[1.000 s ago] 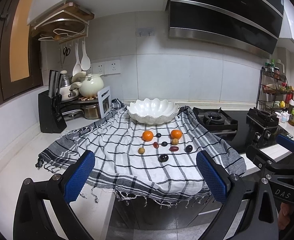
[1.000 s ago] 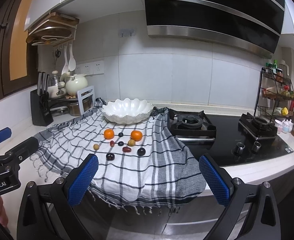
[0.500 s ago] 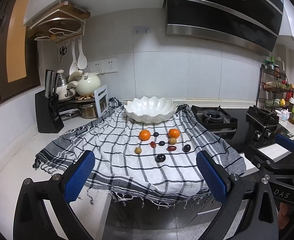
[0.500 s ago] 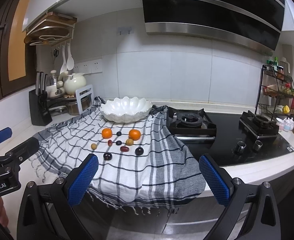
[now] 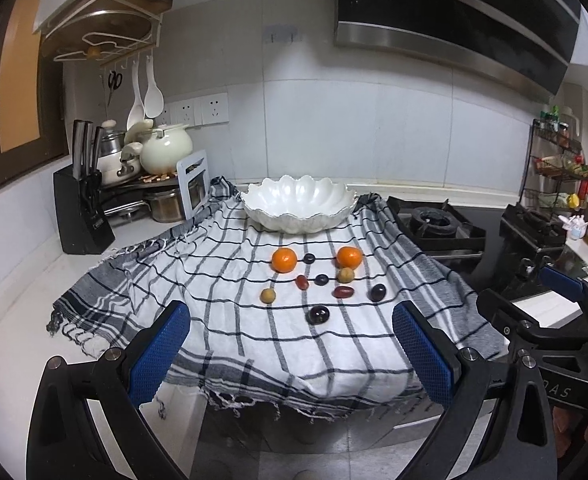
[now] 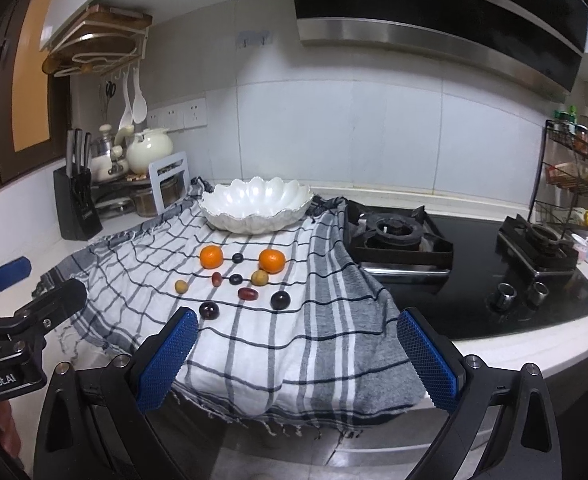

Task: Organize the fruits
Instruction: 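Lower the left gripper onto a dark plum and close while the right gripper grasps another dark plum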

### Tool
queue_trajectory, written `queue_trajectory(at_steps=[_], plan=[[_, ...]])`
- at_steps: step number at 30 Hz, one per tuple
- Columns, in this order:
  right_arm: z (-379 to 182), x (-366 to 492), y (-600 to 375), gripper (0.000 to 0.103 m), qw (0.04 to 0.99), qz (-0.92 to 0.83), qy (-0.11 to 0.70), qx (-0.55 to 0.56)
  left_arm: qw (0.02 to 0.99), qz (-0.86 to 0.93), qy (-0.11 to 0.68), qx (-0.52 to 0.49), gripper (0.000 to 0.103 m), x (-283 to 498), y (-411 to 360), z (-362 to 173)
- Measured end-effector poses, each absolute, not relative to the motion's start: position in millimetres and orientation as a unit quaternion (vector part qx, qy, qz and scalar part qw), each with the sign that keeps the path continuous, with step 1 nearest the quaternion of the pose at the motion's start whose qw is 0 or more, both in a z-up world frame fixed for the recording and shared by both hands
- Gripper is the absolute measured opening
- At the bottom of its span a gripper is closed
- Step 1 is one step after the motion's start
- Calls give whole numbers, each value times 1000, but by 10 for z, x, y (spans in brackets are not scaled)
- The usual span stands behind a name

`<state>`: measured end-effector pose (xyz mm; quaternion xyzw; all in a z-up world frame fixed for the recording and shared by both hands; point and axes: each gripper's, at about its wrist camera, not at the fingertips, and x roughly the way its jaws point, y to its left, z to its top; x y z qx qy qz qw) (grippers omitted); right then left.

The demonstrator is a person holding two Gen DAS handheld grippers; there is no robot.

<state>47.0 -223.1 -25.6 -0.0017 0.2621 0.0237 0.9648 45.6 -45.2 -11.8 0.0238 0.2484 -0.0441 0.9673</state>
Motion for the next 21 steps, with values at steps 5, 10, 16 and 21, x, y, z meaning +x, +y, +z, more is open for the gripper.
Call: queue_trajectory(at_steps=[5, 10, 16, 21], plan=[[-360, 759, -2220, 92, 962, 38, 269, -14, 965, -46, 258, 29, 98, 705, -498, -224], [-513, 1095, -2198, 86, 958, 49, 281, -22, 958, -48, 279, 34, 92, 1002, -581, -403], [-769, 1443, -2167, 75, 948, 65, 312, -26, 950, -55, 306, 34, 83, 1320, -627, -636], [-966, 1719, -2132, 66, 939, 73, 336, -24, 940, -65, 332, 40, 78, 1573, -698, -863]])
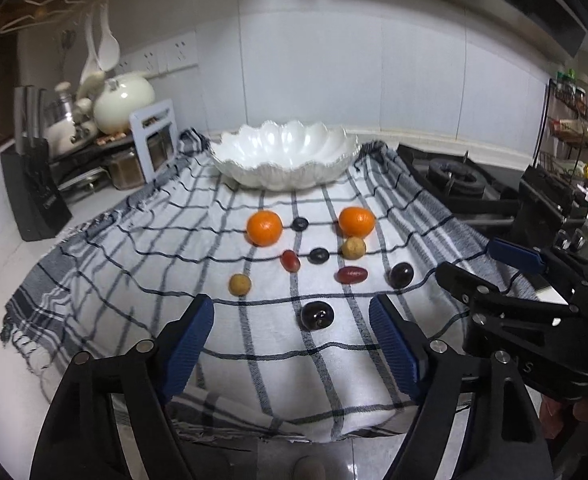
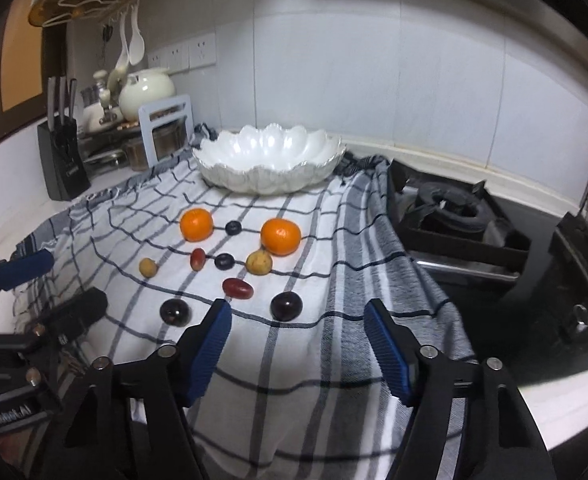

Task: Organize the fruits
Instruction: 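Lower the left gripper onto a dark plum and close while the right gripper grasps another dark plum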

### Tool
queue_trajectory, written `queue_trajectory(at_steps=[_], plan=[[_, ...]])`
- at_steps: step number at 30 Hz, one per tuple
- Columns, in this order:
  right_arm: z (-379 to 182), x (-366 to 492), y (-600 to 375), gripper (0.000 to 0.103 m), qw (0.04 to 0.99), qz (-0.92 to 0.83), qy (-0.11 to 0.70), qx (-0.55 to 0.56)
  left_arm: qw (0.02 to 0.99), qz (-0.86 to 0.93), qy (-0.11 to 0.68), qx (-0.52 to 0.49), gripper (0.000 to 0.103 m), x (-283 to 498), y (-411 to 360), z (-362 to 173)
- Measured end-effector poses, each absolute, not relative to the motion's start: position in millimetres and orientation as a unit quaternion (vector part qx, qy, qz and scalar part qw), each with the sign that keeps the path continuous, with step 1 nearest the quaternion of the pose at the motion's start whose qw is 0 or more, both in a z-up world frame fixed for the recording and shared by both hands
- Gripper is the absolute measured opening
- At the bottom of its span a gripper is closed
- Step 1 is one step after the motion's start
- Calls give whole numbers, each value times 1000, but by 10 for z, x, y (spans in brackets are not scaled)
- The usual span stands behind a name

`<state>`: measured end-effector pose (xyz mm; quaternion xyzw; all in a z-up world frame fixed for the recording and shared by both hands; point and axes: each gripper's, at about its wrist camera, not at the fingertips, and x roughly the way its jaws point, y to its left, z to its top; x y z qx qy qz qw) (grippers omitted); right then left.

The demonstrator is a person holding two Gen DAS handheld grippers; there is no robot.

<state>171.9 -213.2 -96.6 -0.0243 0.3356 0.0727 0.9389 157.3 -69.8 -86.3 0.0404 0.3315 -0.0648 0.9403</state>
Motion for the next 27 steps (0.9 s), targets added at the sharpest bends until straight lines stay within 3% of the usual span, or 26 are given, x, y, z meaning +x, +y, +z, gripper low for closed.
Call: queue_trajectory(at_steps=[9, 27], plan=[[-1332, 2117, -2060, 52, 920, 86, 381, -19, 922, -87, 376, 41, 66, 1923, -788, -1208], [-1587, 2406, -1966, 35, 908, 92, 407, -21, 895, -114, 431, 15, 33, 2185, -811, -1488]])
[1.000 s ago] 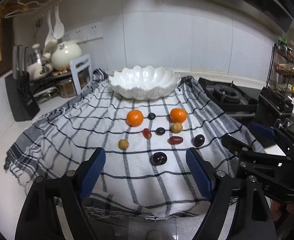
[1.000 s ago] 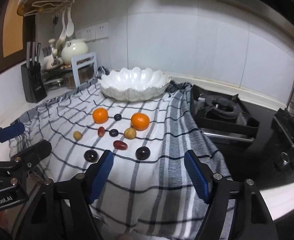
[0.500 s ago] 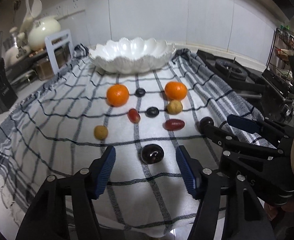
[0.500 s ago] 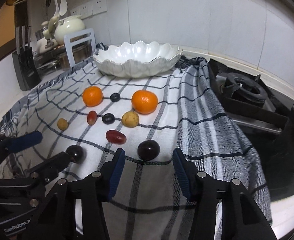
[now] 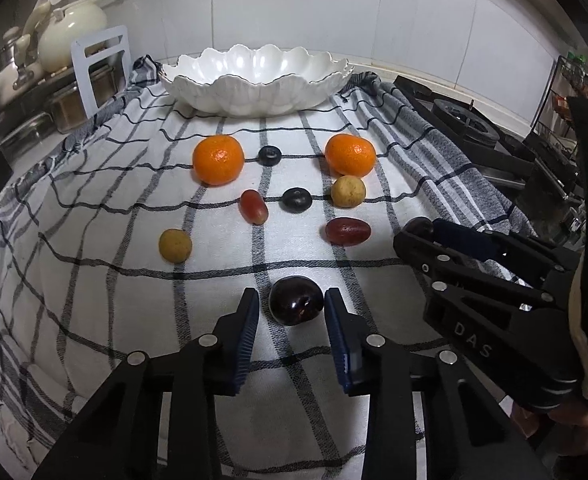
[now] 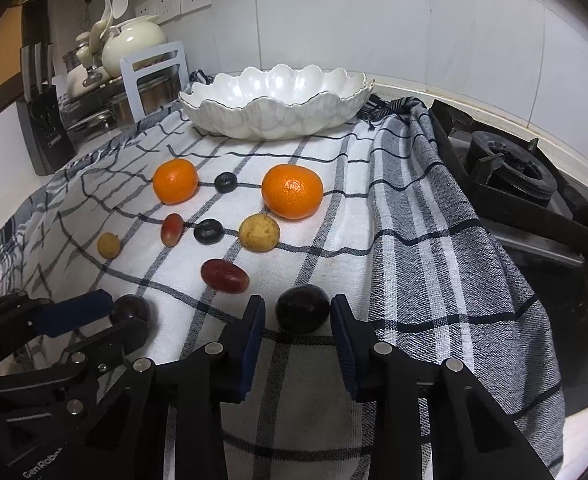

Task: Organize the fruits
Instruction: 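Lower the left gripper onto a dark plum and close while the right gripper grasps another dark plum, then lift and carry both held dark plums over the white scalloped bowl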

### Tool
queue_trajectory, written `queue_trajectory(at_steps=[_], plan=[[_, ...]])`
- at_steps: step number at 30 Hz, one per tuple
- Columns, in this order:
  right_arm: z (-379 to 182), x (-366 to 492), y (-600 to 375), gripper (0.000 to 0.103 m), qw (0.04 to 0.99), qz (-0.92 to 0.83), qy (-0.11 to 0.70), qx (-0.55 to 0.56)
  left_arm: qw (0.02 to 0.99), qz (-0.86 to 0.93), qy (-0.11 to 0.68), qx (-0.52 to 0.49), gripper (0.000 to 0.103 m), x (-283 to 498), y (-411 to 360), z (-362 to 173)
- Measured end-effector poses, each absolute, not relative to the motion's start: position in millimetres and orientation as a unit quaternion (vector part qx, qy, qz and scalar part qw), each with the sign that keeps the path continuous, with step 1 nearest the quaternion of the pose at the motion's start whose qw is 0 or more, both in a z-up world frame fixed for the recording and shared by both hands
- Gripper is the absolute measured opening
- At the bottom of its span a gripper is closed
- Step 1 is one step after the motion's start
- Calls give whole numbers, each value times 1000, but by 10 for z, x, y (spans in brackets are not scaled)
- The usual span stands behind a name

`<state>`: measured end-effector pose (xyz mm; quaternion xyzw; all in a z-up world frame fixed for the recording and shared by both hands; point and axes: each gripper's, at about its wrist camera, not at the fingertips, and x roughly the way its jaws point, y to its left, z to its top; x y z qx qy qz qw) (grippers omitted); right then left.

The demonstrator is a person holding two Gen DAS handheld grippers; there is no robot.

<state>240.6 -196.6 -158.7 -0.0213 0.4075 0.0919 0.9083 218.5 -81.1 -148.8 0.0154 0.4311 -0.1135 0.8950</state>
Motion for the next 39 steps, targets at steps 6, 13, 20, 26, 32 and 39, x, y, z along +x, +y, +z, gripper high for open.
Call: queue_trajectory(at_steps=[6, 13, 20, 26, 32, 39], plan=[[-1606, 2432, -1966, 30, 907, 88, 410, -27, 893, -124, 431, 21, 29, 2224, -836, -1509], [-1596, 2436, -1974, 29, 907, 89, 412, -19, 895, -131, 426, 26, 29, 2245, -832, -1452], [-1495, 2396, -1959, 29, 909, 89, 406, -13, 902, -137, 408, 28, 29, 2267, -808, -1307], [-1292, 2392, -1940, 29, 917, 89, 389, -9, 910, -144, 387, 22, 28, 2308, -748, -1125], [-1037, 2438, -1864, 29, 927, 87, 364, -10, 921, -148, 360, 20, 28, 2397, -650, -909], [-777, 2567, -1744, 29, 939, 83, 334, -12, 933, -151, 325, 20, 28, 2560, -519, -671]])
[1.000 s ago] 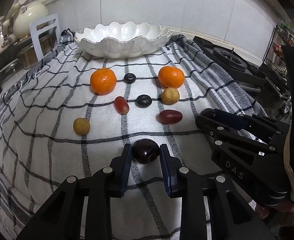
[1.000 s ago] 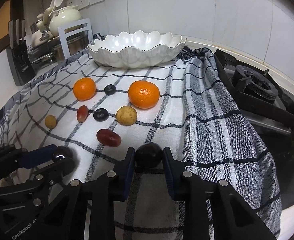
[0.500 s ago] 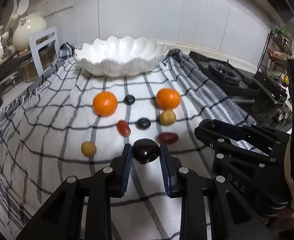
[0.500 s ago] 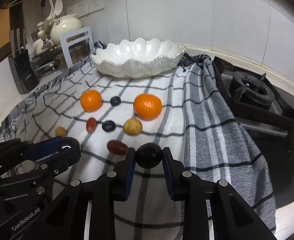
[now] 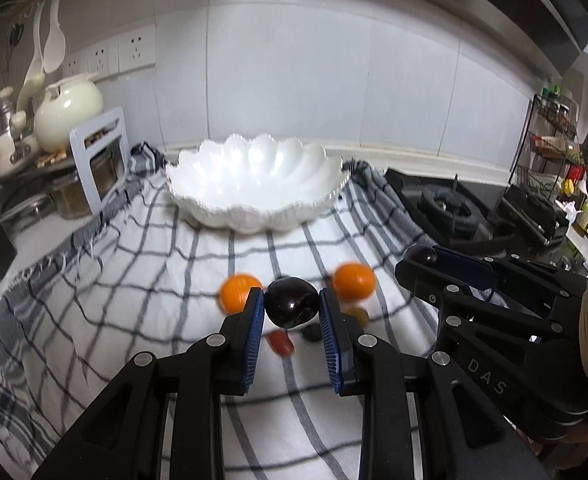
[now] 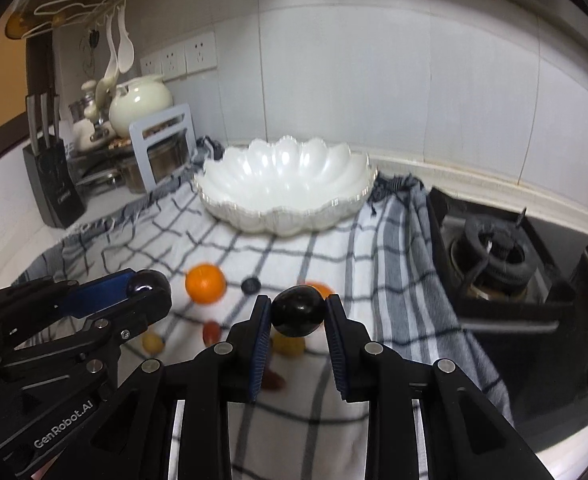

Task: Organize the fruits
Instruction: 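Lift and carry both held dark plums over the white scalloped bowl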

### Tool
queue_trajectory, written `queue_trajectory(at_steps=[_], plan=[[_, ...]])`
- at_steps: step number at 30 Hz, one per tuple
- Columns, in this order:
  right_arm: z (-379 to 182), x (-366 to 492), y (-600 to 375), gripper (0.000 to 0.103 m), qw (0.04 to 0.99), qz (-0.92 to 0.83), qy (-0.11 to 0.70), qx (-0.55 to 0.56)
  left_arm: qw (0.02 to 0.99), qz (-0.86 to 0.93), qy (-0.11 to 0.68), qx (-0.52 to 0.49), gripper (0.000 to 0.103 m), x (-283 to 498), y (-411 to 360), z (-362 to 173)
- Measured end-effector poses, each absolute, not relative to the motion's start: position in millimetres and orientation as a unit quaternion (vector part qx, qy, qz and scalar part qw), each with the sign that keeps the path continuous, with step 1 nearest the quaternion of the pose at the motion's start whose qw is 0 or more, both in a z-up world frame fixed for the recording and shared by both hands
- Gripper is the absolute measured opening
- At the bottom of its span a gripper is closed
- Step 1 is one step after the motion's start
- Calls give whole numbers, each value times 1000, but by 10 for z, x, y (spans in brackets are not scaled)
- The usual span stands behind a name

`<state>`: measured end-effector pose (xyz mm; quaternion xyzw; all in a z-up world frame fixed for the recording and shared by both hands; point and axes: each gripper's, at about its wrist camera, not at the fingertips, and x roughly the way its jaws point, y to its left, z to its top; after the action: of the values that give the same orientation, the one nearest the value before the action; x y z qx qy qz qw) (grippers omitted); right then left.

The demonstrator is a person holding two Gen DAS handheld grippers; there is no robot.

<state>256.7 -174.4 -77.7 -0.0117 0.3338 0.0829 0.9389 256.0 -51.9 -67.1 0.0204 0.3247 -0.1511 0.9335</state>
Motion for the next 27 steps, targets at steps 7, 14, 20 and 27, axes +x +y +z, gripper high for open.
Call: queue_trajectory(at_steps=[7, 14, 20, 27], plan=[[-546, 2787, -1645, 29, 950, 75, 302, -12, 946, -145, 289, 25, 28, 2760, -402, -452], [-366, 3129, -1599, 29, 957, 82, 279, -10, 958, -127, 254, 32, 28, 3016, -325, -223], [-236, 3438, -1601, 29, 961, 89, 262, -13, 965, -109, 238, 33, 28, 3308, -309, -81], [-156, 3891, -1579, 29, 961, 94, 260, -22, 963, -107, 245, 33, 28, 3760, -325, -17]])
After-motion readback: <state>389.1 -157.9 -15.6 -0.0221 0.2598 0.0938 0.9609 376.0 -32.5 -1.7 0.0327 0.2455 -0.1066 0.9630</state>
